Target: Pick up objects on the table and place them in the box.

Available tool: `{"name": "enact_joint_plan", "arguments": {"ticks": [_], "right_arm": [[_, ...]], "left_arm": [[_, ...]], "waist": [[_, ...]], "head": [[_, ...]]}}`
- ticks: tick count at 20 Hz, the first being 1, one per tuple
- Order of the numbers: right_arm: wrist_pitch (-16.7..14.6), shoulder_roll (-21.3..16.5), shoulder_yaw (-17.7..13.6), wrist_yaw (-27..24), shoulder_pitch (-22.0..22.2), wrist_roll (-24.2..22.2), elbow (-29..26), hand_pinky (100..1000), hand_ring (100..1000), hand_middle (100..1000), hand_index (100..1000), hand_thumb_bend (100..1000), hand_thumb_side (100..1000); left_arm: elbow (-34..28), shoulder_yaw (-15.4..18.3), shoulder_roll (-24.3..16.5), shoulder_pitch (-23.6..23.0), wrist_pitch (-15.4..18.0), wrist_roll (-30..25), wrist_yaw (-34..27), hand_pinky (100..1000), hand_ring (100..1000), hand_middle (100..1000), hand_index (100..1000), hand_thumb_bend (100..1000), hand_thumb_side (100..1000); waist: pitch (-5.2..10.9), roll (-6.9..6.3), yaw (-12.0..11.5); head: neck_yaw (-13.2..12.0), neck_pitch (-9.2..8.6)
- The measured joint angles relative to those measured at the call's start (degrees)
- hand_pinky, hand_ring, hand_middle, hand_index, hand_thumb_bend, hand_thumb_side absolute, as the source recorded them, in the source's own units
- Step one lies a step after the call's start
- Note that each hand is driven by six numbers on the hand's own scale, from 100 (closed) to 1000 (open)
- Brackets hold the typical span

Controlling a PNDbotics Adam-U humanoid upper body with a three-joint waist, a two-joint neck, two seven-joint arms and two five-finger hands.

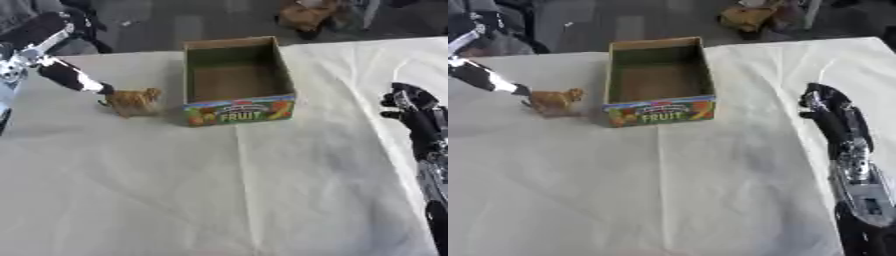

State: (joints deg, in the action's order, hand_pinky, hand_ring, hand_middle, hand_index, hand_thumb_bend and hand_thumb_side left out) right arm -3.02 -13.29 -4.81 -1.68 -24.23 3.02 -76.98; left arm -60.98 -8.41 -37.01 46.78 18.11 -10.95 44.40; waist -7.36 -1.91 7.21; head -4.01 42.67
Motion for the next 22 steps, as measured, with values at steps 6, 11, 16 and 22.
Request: {"name": "enact_joint_plan", "arguments": {"ticks": [6, 11, 16, 22], "right_arm": [[-0.06, 0.18, 0.29, 0.00, -0.04, -0.13, -0.09, 659, 713, 612, 785, 100, 558], [-0.02, 0.47, 0.31, 0.00, -0.07, -0.20, -0.10, 659, 713, 612, 785, 100, 559], [0.04, 0.48, 0.31, 0.00, -0.19, -0.26, -0.10, 659, 713, 612, 785, 100, 559], [0.03, 0.50, 0.32, 0.00, -0.20, -0.29, -0.10, 659, 713, 612, 785, 100, 558]], "left_arm": [[6.65, -0.21, 3.51, 2.81, -0.14, 0.77, 6.03, 671, 744, 765, 847, 821, 420], [10.06, -0.20, 5.18, 3.13, 0.65, 1.45, 11.62, 673, 736, 743, 833, 760, 445], [12.68, 0.28, 6.36, 3.14, 1.46, 1.65, 17.14, 673, 730, 739, 829, 741, 450], [14.57, 1.33, 6.95, 3.13, 2.22, 3.46, 22.41, 673, 733, 744, 829, 733, 453]], "waist": [[-0.11, 0.08, 0.28], [-0.26, 0.21, 0.59], [-0.30, 0.27, 0.60], [-0.42, 0.54, 0.63]], "head": [[-0.22, 0.00], [-0.36, 0.00], [-0.36, -0.01], [-0.36, -0.02]]}}
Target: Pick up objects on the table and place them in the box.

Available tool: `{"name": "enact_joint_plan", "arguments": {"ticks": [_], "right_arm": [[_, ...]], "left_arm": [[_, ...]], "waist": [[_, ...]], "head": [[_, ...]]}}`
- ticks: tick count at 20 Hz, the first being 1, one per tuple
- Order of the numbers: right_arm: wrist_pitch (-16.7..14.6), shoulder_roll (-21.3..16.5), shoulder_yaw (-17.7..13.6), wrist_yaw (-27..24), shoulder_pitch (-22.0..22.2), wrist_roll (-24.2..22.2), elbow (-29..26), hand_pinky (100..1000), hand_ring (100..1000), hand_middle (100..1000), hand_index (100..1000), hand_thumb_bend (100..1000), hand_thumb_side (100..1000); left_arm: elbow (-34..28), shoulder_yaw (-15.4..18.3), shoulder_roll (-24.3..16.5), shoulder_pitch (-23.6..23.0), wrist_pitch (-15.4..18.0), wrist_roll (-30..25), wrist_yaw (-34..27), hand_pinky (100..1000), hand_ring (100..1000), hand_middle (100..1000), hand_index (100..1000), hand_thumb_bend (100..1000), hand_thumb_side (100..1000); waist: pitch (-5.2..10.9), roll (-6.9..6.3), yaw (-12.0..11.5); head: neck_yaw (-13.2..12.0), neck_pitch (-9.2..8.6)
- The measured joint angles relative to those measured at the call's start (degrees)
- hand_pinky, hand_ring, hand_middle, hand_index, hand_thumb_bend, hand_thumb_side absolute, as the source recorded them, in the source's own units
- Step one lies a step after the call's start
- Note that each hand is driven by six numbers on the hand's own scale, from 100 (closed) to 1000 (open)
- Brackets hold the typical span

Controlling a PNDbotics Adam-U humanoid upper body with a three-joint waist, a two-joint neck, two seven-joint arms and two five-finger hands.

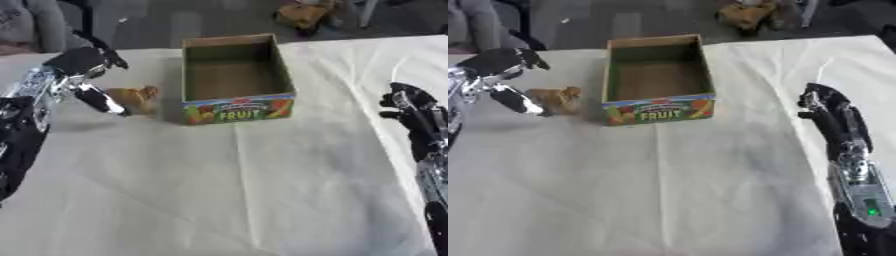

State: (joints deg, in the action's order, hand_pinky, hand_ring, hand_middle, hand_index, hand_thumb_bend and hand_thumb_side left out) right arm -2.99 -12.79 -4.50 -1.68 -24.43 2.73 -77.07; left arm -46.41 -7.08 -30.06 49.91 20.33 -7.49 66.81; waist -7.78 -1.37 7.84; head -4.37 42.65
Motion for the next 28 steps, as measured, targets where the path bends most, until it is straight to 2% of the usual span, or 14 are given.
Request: {"name": "enact_joint_plan", "arguments": {"ticks": [17, 18, 19, 23, 28], "right_arm": [[-0.03, 0.04, 0.00, 0.01, -0.02, -0.16, 0.00, 659, 713, 612, 785, 100, 558], [-0.03, 0.04, 0.00, 0.01, -0.02, -0.16, 0.00, 659, 713, 612, 785, 100, 557], [-0.03, 0.04, 0.00, 0.01, -0.02, -0.17, 0.00, 659, 713, 613, 785, 100, 559], [-0.03, 0.44, 0.08, 0.05, -0.26, -0.21, 0.00, 659, 713, 613, 785, 100, 560], [-0.07, 0.55, 0.31, 0.07, -0.29, -0.26, 0.00, 659, 713, 613, 785, 100, 560]], "left_arm": [[1.09, 0.34, 0.36, -0.01, 0.32, 1.98, 2.36, 673, 733, 744, 829, 733, 453], [1.09, 0.34, 0.36, -0.01, 0.32, 1.98, 2.36, 669, 728, 738, 826, 712, 447], [1.14, 0.35, 0.36, -0.01, 0.32, 1.99, 2.36, 647, 684, 689, 800, 644, 426], [2.30, 0.66, 1.18, -0.81, -0.34, 2.28, 2.68, 644, 676, 679, 795, 635, 424], [3.11, 0.94, 1.41, -1.02, -0.75, 2.91, 3.10, 641, 668, 669, 792, 631, 422]], "waist": [[-0.03, 0.03, 0.01], [-0.04, 0.03, 0.01], [-0.06, 0.04, 0.03], [-1.51, 0.56, 1.07], [-1.51, 0.60, 1.15]], "head": [[0.00, -0.01], [0.00, -0.01], [0.00, -0.02], [0.00, -0.49], [0.00, -0.60]]}}
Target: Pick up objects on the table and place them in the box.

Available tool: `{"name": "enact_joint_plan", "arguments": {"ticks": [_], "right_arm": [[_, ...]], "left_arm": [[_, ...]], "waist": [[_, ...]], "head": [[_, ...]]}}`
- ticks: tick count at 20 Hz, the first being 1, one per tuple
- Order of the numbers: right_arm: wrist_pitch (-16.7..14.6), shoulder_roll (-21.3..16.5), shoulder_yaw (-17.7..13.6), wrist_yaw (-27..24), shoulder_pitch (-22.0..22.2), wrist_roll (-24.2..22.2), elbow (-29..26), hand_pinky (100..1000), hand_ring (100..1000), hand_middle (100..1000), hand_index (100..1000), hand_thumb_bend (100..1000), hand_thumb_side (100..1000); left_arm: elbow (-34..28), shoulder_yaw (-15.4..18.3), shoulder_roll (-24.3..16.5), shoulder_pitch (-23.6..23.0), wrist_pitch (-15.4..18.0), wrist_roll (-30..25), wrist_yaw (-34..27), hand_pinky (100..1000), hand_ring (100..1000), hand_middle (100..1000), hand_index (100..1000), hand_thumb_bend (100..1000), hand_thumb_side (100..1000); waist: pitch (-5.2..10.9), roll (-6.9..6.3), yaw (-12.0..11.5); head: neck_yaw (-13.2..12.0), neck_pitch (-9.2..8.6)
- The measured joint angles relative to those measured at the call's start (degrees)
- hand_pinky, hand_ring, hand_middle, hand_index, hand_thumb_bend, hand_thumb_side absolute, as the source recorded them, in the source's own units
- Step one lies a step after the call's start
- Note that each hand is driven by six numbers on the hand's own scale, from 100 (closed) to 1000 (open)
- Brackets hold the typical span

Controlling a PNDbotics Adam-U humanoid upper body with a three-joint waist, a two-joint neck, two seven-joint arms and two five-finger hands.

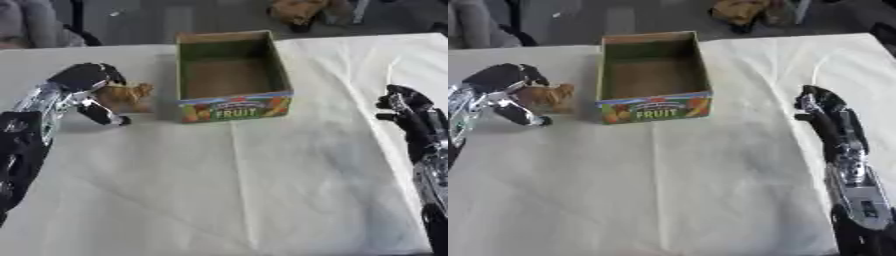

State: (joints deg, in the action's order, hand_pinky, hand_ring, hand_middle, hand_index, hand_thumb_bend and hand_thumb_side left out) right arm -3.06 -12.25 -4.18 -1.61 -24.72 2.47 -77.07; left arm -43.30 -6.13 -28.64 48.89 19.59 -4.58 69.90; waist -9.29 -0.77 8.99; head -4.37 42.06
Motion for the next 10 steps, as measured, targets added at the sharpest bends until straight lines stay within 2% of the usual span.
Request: {"name": "enact_joint_plan", "arguments": {"ticks": [6, 9, 10], "right_arm": [[-0.06, 0.00, 0.00, 0.01, 0.00, -0.07, 0.00, 659, 713, 613, 785, 100, 560], [-0.07, 0.00, 0.00, 0.01, 0.00, -0.08, 0.00, 659, 713, 613, 785, 100, 560], [-0.07, 0.00, 0.00, 0.01, 0.00, -0.08, 0.00, 659, 713, 613, 785, 100, 561]], "left_arm": [[0.07, 0.05, 0.00, 0.01, -0.05, 0.60, 0.05, 582, 603, 601, 768, 599, 407], [0.08, 0.05, 0.00, 0.01, -0.17, 0.96, 0.18, 582, 603, 601, 768, 599, 407], [0.08, 0.05, 0.00, 0.01, -0.19, 1.04, 0.19, 435, 478, 480, 693, 504, 367]], "waist": [[0.00, -0.01, 0.07], [0.00, -0.01, 0.08], [0.00, -0.01, 0.09]], "head": [[0.00, -0.09], [0.00, -0.10], [0.00, -0.10]]}}
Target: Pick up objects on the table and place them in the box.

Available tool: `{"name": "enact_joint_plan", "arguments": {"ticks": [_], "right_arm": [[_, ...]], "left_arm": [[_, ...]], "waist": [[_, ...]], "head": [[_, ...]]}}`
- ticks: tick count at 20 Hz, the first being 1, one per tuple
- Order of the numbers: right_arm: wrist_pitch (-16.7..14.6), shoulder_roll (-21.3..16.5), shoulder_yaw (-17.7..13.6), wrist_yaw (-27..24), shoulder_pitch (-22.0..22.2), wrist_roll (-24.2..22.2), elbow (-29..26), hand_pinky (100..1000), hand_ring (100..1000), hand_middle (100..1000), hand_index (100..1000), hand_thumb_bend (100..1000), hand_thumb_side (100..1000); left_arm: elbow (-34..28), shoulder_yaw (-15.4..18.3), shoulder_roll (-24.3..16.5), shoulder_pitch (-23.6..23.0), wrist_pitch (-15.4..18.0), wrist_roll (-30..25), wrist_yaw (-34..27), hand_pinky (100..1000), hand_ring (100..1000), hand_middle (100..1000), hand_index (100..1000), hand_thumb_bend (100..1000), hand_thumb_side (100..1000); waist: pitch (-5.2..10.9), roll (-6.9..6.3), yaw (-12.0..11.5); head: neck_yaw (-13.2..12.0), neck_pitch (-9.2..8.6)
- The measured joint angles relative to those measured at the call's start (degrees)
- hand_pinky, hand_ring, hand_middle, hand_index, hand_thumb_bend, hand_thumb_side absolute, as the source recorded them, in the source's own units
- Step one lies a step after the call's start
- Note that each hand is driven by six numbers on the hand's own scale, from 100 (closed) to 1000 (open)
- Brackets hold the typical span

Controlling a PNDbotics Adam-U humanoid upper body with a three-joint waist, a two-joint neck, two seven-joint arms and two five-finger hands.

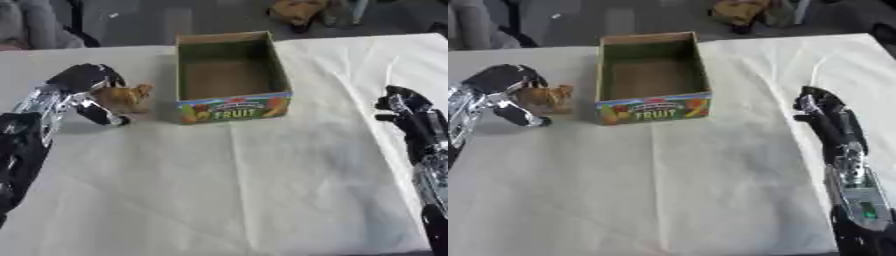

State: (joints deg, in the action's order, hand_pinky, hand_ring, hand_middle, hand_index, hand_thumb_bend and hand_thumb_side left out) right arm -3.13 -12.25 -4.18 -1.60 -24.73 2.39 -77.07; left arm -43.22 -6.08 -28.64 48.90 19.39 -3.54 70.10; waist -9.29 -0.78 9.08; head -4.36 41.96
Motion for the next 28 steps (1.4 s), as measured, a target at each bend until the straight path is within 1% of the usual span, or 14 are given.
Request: {"name": "enact_joint_plan", "arguments": {"ticks": [1, 2, 3, 4, 5, 6, 7, 8, 14, 15, 16, 18, 22, 28], "right_arm": [[0.00, 0.00, 0.00, 0.00, 0.00, 0.00, 0.00, 659, 713, 613, 785, 100, 561], [0.00, 0.00, 0.00, 0.00, 0.00, 0.00, 0.00, 659, 713, 613, 785, 100, 562], [0.00, 0.00, 0.00, 0.00, 0.00, 0.00, 0.00, 659, 713, 613, 785, 100, 562], [0.00, 0.00, 0.00, 0.00, 0.00, 0.00, 0.00, 659, 713, 613, 785, 100, 563], [0.00, 0.00, 0.00, 0.00, 0.00, -0.01, 0.00, 659, 713, 613, 785, 100, 563], [0.00, 0.00, 0.00, 0.00, 0.00, -0.01, 0.00, 659, 713, 613, 785, 100, 563], [0.01, 0.00, 0.00, 0.00, 0.00, -0.01, 0.00, 659, 713, 613, 785, 100, 563], [0.01, 0.00, 0.00, 0.00, 0.00, -0.01, 0.00, 659, 713, 613, 785, 100, 563], [0.01, 0.00, 0.00, 0.00, 0.00, -0.01, 0.00, 659, 713, 613, 785, 100, 563], [0.01, 0.00, 0.00, 0.00, 0.00, -0.01, 0.00, 659, 713, 613, 785, 100, 563], [0.01, 0.00, 0.00, 0.00, 0.00, -0.01, 0.00, 659, 713, 613, 785, 100, 563], [0.01, 0.00, -0.01, 0.00, 0.00, -0.01, 0.00, 659, 713, 613, 785, 100, 564], [0.01, 0.00, -0.01, 0.00, 0.00, -0.01, 0.00, 659, 713, 613, 785, 100, 563], [0.01, 0.00, -0.01, 0.00, 0.01, -0.01, 0.00, 659, 712, 613, 785, 100, 562]], "left_arm": [[0.00, 0.00, 0.00, 0.00, -0.01, 0.08, 0.01, 435, 478, 480, 693, 504, 367], [0.00, 0.00, 0.00, 0.00, -0.05, 0.16, 0.03, 392, 442, 443, 656, 466, 352], [0.00, 0.00, 0.00, 0.00, -0.08, 0.22, 0.04, 378, 430, 431, 641, 452, 347], [0.00, 0.00, 0.00, 0.00, -0.09, 0.23, 0.05, 340, 396, 398, 598, 419, 335], [0.00, 0.00, 0.00, 0.00, -0.09, 0.23, 0.05, 340, 396, 398, 598, 419, 335], [0.00, 0.00, 0.00, 0.00, -0.09, 0.23, 0.06, 300, 359, 362, 549, 387, 323], [0.00, 0.00, 0.00, 0.00, -0.07, 0.23, 0.07, 300, 359, 362, 549, 387, 323], [0.00, 0.00, 0.00, 0.00, -0.03, 0.25, 0.09, 268, 325, 329, 511, 353, 308], [0.06, 0.00, 0.00, -0.01, 0.32, 0.59, 0.24, 268, 325, 329, 511, 353, 308], [0.12, 0.00, 0.00, -0.01, 0.34, 0.61, 0.25, 194, 244, 246, 424, 270, 275], [0.14, 0.01, 0.00, 0.00, 0.42, 0.71, 0.24, 154, 188, 188, 362, 265, 272], [-0.25, 0.08, 0.00, 0.00, 0.75, 1.31, -0.16, 146, 165, 160, 334, 251, 267], [-1.95, 0.14, -0.04, 0.01, 1.10, 2.34, -2.30, 135, 146, 135, 310, 237, 261], [-6.50, 0.11, -0.80, 1.33, 1.23, 1.69, -6.30, 127, 141, 128, 307, 213, 237]], "waist": [[0.00, -0.01, 0.01], [0.00, -0.03, 0.03], [0.00, -0.08, 0.05], [0.00, -0.16, 0.06], [0.00, -0.20, 0.07], [0.00, -0.21, 0.07], [0.00, -0.20, 0.08], [0.00, -0.20, 0.09], [0.00, -0.22, 0.14], [0.00, -0.22, 0.14], [0.01, -0.22, 0.14], [0.01, -0.26, 0.15], [0.07, -0.45, 0.12], [0.13, -0.49, 0.00]], "head": [[0.00, 0.00], [0.01, 0.00], [0.01, 0.00], [0.01, 0.00], [0.02, 0.00], [0.02, 0.00], [0.02, 0.00], [0.02, 0.00], [0.03, 0.00], [0.03, 0.00], [0.03, 0.00], [0.06, 0.00], [0.20, 0.00], [0.39, 0.00]]}}
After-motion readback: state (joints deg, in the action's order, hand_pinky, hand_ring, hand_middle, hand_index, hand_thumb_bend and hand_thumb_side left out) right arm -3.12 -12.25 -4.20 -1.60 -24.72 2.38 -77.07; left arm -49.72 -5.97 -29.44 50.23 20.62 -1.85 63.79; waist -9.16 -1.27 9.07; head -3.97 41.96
